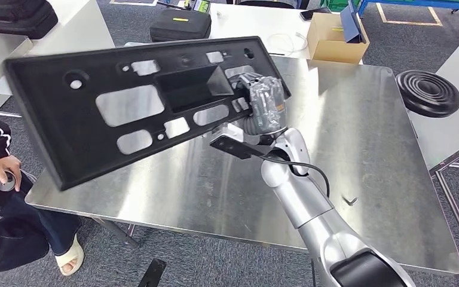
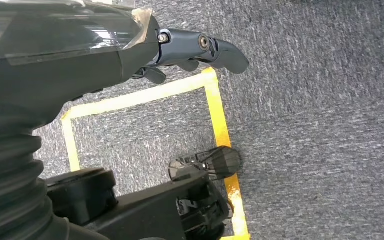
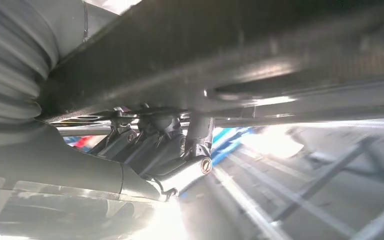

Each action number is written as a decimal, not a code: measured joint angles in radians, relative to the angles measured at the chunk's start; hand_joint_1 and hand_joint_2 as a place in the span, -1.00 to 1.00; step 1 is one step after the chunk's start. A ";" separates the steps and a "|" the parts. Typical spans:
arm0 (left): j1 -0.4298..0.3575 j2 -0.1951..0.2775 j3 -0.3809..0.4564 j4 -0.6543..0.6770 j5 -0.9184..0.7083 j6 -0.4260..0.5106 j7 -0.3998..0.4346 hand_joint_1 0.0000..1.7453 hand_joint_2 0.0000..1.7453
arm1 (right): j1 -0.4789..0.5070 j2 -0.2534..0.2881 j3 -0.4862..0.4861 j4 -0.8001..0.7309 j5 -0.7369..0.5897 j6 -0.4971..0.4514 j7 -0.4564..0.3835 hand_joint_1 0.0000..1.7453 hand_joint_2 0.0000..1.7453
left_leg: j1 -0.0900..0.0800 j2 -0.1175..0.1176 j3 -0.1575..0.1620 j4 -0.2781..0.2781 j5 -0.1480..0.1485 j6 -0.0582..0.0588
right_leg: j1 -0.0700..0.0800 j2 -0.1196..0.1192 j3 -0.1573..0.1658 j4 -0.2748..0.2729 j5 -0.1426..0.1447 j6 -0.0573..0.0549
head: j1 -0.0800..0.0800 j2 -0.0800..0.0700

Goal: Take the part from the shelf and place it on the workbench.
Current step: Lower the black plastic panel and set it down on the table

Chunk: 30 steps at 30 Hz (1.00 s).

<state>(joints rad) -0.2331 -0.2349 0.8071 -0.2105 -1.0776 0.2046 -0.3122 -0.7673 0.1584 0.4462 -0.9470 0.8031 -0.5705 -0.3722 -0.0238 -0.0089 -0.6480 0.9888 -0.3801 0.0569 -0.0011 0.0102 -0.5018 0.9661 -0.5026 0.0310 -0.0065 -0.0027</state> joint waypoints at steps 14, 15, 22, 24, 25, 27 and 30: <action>-0.030 -0.024 -0.054 0.000 -0.052 -0.034 0.026 -1.00 1.00 | -0.136 0.121 0.149 0.342 0.199 -0.107 0.218 0.78 1.00 | 0.002 -0.003 0.003 0.000 0.000 -0.001 | 0.001 -0.004 -0.002 0.000 -0.001 -0.001 | 0.000 0.000; -0.031 -0.025 -0.058 0.000 -0.053 -0.035 0.028 -1.00 1.00 | -0.140 0.121 0.151 0.366 0.203 -0.111 0.221 0.78 1.00 | 0.002 -0.003 0.003 0.000 0.000 -0.001 | 0.001 -0.003 -0.001 0.000 -0.001 -0.001 | 0.000 0.000; -0.034 -0.027 -0.070 0.000 -0.054 -0.036 0.030 -1.00 1.00 | -0.155 0.121 0.159 0.453 0.213 -0.116 0.232 0.78 1.00 | 0.001 -0.001 0.003 0.000 0.000 0.000 | 0.001 -0.003 0.003 0.000 0.000 0.000 | 0.000 0.000; -0.035 -0.028 -0.072 0.000 -0.056 -0.040 0.030 -1.00 1.00 | -0.159 0.119 0.161 0.469 0.234 -0.117 0.274 0.78 1.00 | 0.001 -0.001 0.003 0.000 0.000 0.000 | 0.000 -0.003 0.001 0.000 0.000 0.000 | 0.000 0.000; -0.036 -0.028 -0.074 0.000 -0.058 -0.042 0.030 -1.00 1.00 | -0.163 0.115 0.161 0.478 0.247 -0.117 0.305 0.78 1.00 | 0.001 -0.001 0.003 0.000 0.000 0.000 | 0.000 -0.003 -0.001 0.000 0.000 0.000 | 0.000 0.000; -0.037 -0.029 -0.078 0.000 -0.060 -0.048 0.030 -1.00 1.00 | -0.175 0.096 0.153 0.501 0.273 -0.114 0.367 0.78 1.00 | 0.002 -0.004 0.004 0.000 0.000 0.000 | 0.000 -0.004 -0.003 0.000 -0.001 -0.001 | 0.000 0.000; -0.037 -0.029 -0.084 0.000 -0.060 -0.051 0.030 -1.00 1.00 | -0.201 0.043 0.128 0.542 0.311 -0.096 0.443 0.78 1.00 | 0.002 -0.006 0.004 0.000 0.000 0.000 | 0.000 -0.006 -0.003 0.000 -0.001 -0.001 | 0.000 0.000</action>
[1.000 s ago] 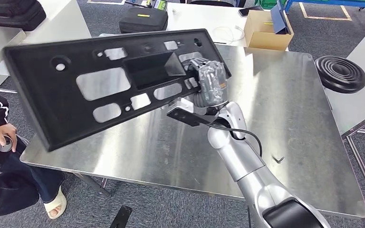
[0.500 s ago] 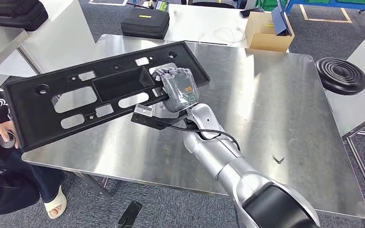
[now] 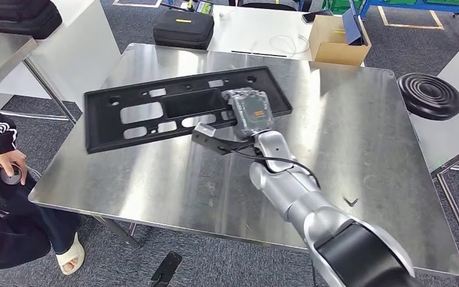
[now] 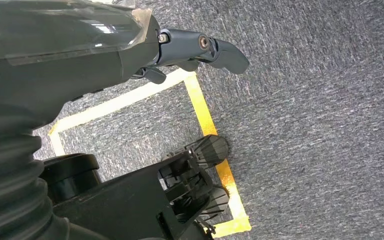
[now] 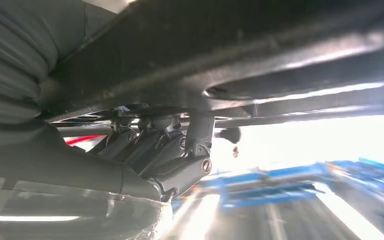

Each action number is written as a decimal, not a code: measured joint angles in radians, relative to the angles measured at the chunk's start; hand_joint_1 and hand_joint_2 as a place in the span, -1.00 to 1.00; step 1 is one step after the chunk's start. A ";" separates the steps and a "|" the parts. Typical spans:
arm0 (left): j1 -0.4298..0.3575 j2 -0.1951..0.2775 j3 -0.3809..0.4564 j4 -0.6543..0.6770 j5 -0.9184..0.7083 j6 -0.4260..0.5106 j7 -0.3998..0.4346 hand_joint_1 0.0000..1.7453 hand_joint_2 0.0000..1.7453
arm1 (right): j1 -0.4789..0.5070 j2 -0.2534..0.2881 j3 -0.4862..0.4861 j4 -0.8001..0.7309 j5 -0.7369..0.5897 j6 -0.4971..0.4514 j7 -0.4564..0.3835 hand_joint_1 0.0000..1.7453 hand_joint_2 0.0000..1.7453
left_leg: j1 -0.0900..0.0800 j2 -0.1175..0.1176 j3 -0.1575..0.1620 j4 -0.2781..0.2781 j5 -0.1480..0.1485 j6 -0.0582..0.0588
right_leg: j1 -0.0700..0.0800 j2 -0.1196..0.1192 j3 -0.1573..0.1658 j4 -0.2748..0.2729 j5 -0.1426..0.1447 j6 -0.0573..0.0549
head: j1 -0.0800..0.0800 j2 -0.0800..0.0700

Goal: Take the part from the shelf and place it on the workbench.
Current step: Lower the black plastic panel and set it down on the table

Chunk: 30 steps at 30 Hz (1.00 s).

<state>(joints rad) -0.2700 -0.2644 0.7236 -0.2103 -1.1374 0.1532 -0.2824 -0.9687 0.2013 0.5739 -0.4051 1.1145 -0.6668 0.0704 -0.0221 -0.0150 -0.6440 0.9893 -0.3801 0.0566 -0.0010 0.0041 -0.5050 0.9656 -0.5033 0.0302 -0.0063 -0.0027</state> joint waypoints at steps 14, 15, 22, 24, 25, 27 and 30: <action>0.005 0.000 -0.006 0.000 0.025 0.001 -0.014 -1.00 1.00 | 0.011 -0.307 -0.125 0.118 0.063 0.072 0.211 0.78 1.00 | -0.003 0.000 -0.001 0.002 0.000 0.002 | -0.002 0.000 0.008 0.000 0.001 0.002 | 0.000 0.000; 0.005 0.000 -0.007 0.000 0.027 0.004 -0.017 -1.00 1.00 | 0.016 -0.319 -0.132 0.121 0.062 0.073 0.215 0.78 1.00 | -0.003 0.000 -0.001 0.002 0.000 0.002 | -0.002 0.000 0.008 0.000 0.001 0.002 | 0.000 0.000; 0.008 0.000 -0.012 0.000 0.020 0.035 -0.006 -1.00 1.00 | 0.051 -0.381 -0.185 0.140 0.048 0.075 0.185 -1.00 -1.00 | -0.002 0.000 -0.001 0.002 0.000 0.002 | -0.001 -0.001 0.009 0.000 0.001 0.002 | 0.000 0.000; 0.008 0.000 -0.014 0.000 0.018 0.038 0.002 -1.00 1.00 | 0.056 -0.387 -0.194 0.144 0.049 0.075 0.183 -1.00 -1.00 | -0.002 0.000 -0.001 0.002 0.000 0.002 | -0.001 -0.001 0.009 0.000 0.001 0.002 | 0.000 0.000; 0.008 0.000 -0.014 0.000 0.018 0.038 0.006 -1.00 1.00 | 0.059 -0.388 -0.198 0.145 0.050 0.075 0.183 -1.00 -1.00 | -0.002 0.000 -0.001 0.002 0.000 0.002 | -0.001 -0.001 0.008 0.000 0.001 0.002 | 0.000 0.000; 0.009 0.000 -0.014 0.000 0.020 0.036 0.012 -1.00 0.00 | 0.062 -0.390 -0.203 0.147 0.052 0.075 0.183 -1.00 -1.00 | -0.002 0.000 -0.001 0.002 0.000 0.002 | -0.001 -0.001 0.008 0.000 0.001 0.002 | 0.000 0.000; 0.009 0.000 -0.014 0.000 0.024 0.025 0.017 -1.00 -1.00 | 0.066 -0.391 -0.208 0.149 0.054 0.075 0.181 -1.00 -1.00 | -0.002 -0.001 -0.001 0.002 0.000 0.002 | -0.001 -0.001 0.009 0.000 0.001 0.002 | 0.000 0.000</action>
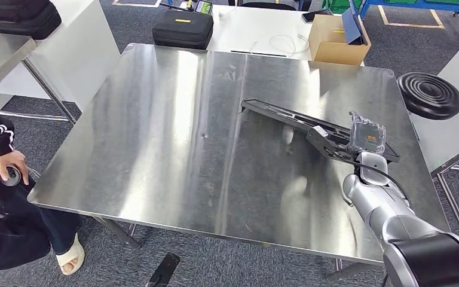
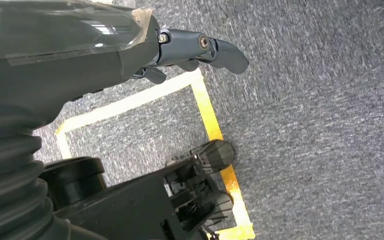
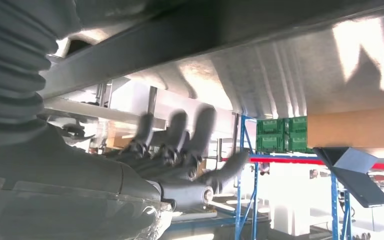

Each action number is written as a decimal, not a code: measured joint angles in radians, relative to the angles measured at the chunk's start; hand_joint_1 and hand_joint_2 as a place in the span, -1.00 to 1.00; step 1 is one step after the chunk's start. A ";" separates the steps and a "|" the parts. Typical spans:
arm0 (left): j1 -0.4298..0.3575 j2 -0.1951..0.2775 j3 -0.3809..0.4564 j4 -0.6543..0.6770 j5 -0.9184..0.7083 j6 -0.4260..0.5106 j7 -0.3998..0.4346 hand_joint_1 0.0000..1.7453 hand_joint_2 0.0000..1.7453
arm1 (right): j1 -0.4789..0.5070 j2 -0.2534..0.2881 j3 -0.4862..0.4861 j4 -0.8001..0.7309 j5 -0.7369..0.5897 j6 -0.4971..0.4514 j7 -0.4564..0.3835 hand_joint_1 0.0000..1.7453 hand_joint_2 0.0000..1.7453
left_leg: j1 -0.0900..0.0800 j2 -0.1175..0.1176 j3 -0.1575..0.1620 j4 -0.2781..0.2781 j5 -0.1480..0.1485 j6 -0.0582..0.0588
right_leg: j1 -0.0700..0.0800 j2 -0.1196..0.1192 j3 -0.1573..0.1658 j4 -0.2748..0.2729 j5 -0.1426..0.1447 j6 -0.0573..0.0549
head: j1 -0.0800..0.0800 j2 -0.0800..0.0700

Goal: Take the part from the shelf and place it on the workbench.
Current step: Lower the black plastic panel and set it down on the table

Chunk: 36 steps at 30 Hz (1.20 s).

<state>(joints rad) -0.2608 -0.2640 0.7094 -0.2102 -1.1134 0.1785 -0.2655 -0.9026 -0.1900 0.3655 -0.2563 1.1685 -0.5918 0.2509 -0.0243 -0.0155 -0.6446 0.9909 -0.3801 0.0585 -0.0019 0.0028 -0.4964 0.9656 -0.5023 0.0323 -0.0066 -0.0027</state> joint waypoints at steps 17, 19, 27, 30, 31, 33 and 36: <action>0.001 0.000 -0.001 0.000 -0.005 -0.012 -0.003 -1.00 -1.00 | 0.010 -0.002 -0.004 0.001 0.006 -0.001 -0.029 -1.00 -1.00 | 0.000 0.000 0.000 0.000 0.000 0.000 | 0.000 0.000 0.000 0.000 0.000 0.000 | 0.000 0.000; 0.001 0.000 -0.001 0.000 -0.005 -0.012 -0.003 -1.00 -1.00 | 0.010 -0.002 -0.004 0.001 0.006 -0.001 -0.030 -1.00 -1.00 | 0.000 0.000 0.000 0.000 0.000 0.000 | 0.000 0.000 0.000 0.000 0.000 0.000 | 0.000 0.000; 0.010 0.005 -0.001 0.000 0.014 -0.047 -0.002 -1.00 -1.00 | -0.067 -0.015 -0.201 -0.031 -0.289 0.383 -0.581 -1.00 -1.00 | 0.000 0.000 0.000 0.000 0.000 0.000 | 0.001 0.000 0.000 0.000 0.000 0.000 | 0.000 0.000; 0.019 0.014 0.000 0.000 0.029 -0.052 -0.001 -1.00 -1.00 | -0.162 -0.056 -0.213 -0.052 -0.231 0.653 -0.632 -1.00 -1.00 | -0.001 -0.002 0.000 0.000 0.001 0.000 | 0.000 -0.002 0.000 0.000 0.000 0.000 | 0.000 0.000; 0.024 0.018 0.000 0.000 0.033 -0.051 -0.002 -1.00 -1.00 | -0.202 -0.073 -0.206 -0.057 -0.209 0.730 -0.633 -1.00 -1.00 | -0.001 -0.003 0.000 0.000 0.001 0.000 | 0.000 -0.002 0.000 0.000 0.000 0.000 | 0.000 0.000; 0.032 0.024 0.001 0.000 0.037 -0.050 -0.004 -1.00 -1.00 | -0.274 -0.109 -0.186 -0.071 -0.180 0.852 -0.644 -1.00 -1.00 | -0.001 -0.004 0.000 0.000 0.001 0.000 | -0.001 -0.003 0.000 0.000 0.000 0.000 | 0.000 0.000; 0.037 0.029 0.002 0.000 0.039 -0.047 -0.007 -1.00 -1.00 | -0.323 -0.164 -0.151 -0.095 -0.174 0.907 -0.678 -1.00 -1.00 | -0.001 -0.005 0.000 0.000 0.001 0.000 | -0.001 -0.004 0.001 0.000 0.000 0.000 | 0.000 0.000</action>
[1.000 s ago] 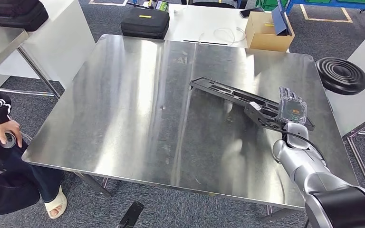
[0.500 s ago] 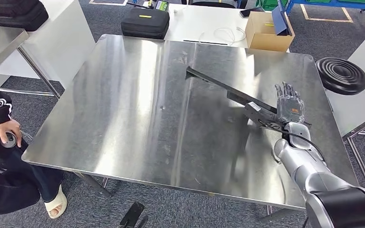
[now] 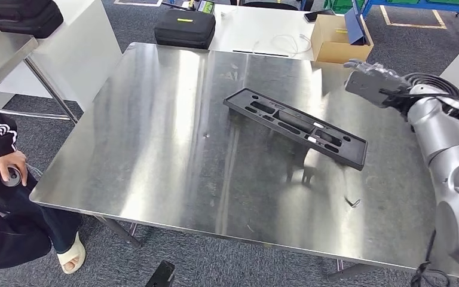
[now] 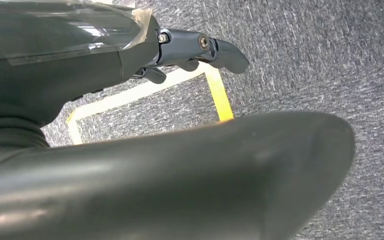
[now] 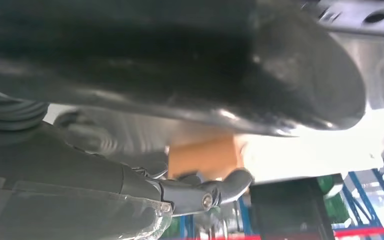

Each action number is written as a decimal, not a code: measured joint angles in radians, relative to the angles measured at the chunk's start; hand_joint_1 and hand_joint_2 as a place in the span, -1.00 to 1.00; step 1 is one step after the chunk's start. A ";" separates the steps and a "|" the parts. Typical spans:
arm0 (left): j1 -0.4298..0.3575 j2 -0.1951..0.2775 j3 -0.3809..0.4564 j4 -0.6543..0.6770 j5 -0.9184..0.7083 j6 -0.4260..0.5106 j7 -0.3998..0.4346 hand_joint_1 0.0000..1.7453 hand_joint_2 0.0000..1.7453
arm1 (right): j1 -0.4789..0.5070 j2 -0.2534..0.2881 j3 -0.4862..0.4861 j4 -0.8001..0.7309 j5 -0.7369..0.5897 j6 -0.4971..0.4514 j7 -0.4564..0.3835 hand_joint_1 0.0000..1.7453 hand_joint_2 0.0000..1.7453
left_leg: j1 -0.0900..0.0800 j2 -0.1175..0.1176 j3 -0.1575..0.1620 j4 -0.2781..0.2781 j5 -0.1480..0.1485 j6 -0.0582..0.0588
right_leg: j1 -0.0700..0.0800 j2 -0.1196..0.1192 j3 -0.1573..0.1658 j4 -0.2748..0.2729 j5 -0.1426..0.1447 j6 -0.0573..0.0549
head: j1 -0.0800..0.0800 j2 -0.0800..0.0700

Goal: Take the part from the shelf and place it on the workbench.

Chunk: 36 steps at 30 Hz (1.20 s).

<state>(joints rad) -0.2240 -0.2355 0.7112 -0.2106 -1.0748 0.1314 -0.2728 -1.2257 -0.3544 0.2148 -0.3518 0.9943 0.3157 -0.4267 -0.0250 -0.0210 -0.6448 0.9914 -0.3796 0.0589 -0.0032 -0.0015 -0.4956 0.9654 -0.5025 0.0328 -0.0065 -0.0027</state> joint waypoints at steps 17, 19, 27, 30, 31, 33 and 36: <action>0.001 0.002 -0.005 0.000 0.017 0.024 0.002 -1.00 -1.00 | 0.098 -0.141 0.021 -0.036 -0.106 -0.486 0.313 -1.00 -1.00 | 0.000 -0.001 0.001 0.001 0.000 0.001 | 0.000 -0.001 0.000 0.000 0.000 0.000 | 0.000 0.000; 0.002 0.001 -0.009 0.000 0.017 0.025 0.002 -1.00 -1.00 | 0.126 -0.166 -0.024 -0.031 -0.146 -0.576 0.329 -1.00 -1.00 | 0.000 -0.001 0.000 0.001 0.000 0.001 | 0.000 -0.001 0.000 0.000 0.000 0.000 | 0.000 0.000; 0.013 0.002 -0.023 0.000 0.019 0.028 0.000 -1.00 -1.00 | 0.316 -0.308 -0.270 -0.009 -0.315 -0.734 0.307 -1.00 -1.00 | -0.001 -0.004 0.001 0.001 -0.003 0.006 | 0.000 -0.004 0.003 -0.001 -0.002 0.002 | 0.000 0.000; 0.021 0.003 -0.025 0.000 0.023 0.035 -0.009 -1.00 -1.00 | 0.412 -0.354 -0.370 -0.002 -0.373 -0.760 0.268 -1.00 -1.00 | -0.003 -0.004 0.002 0.001 -0.004 0.007 | 0.000 -0.004 0.004 -0.001 -0.003 0.004 | -0.001 0.000; 0.022 0.003 -0.026 0.000 0.025 0.037 -0.014 -1.00 -1.00 | 0.444 -0.366 -0.406 -0.001 -0.400 -0.764 0.242 -1.00 -1.00 | -0.003 -0.005 0.002 0.001 -0.005 0.008 | 0.000 -0.004 0.005 -0.001 -0.003 0.004 | -0.001 0.000; 0.023 0.004 -0.028 0.000 0.032 0.040 -0.026 -1.00 -1.00 | 0.504 -0.380 -0.478 -0.001 -0.455 -0.766 0.177 -1.00 -1.00 | -0.004 -0.004 0.002 0.001 -0.005 0.008 | 0.000 -0.004 0.005 -0.001 -0.003 0.004 | -0.001 0.000; 0.023 0.006 -0.027 0.000 0.045 0.045 -0.039 -1.00 -1.00 | 0.575 -0.388 -0.579 -0.001 -0.522 -0.756 0.082 -1.00 -1.00 | -0.004 -0.003 0.003 0.001 -0.005 0.008 | 0.000 -0.003 0.006 -0.001 -0.003 0.004 | -0.001 0.000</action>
<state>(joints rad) -0.2010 -0.2297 0.6837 -0.2106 -1.0303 0.1760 -0.3120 -0.6508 -0.7427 -0.3639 -0.3525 0.4725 -0.4406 -0.3446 -0.0286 -0.0242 -0.6415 0.9923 -0.3848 0.0670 -0.0031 -0.0045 -0.4900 0.9641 -0.5055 0.0365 -0.0072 -0.0027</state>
